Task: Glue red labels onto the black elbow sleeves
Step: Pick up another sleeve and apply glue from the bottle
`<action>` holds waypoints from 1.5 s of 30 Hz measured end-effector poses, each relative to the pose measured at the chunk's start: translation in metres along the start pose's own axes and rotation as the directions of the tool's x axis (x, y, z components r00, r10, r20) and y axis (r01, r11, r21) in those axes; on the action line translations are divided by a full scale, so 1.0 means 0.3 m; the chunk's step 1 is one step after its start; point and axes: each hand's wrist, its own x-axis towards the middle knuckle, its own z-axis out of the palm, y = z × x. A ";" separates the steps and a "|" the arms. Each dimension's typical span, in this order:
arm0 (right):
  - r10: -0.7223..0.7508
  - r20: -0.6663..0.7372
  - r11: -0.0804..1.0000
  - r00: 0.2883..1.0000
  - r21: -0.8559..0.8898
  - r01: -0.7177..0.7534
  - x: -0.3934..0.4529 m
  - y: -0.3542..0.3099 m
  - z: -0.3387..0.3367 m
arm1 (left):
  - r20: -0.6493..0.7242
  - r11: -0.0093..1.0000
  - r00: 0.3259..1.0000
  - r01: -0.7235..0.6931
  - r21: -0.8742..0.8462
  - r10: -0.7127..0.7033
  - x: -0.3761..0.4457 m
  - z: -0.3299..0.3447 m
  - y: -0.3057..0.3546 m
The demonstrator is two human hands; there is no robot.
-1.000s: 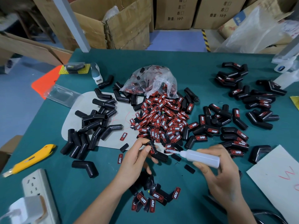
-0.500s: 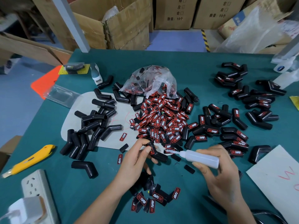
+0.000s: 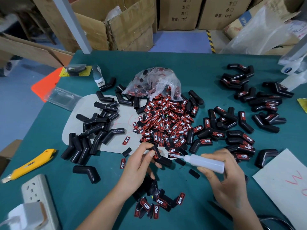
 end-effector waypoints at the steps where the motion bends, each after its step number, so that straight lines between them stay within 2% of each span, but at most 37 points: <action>1: -0.003 0.000 1.000 1.000 -0.007 0.003 -0.001 0.002 0.000 | -0.001 1.000 1.000 -0.003 -0.004 0.003 -0.001 0.000 -0.001; 45: 0.003 0.004 1.000 1.000 -0.022 -0.003 -0.002 0.000 -0.002 | -0.021 1.000 1.000 0.002 0.000 -0.002 -0.010 0.017 0.054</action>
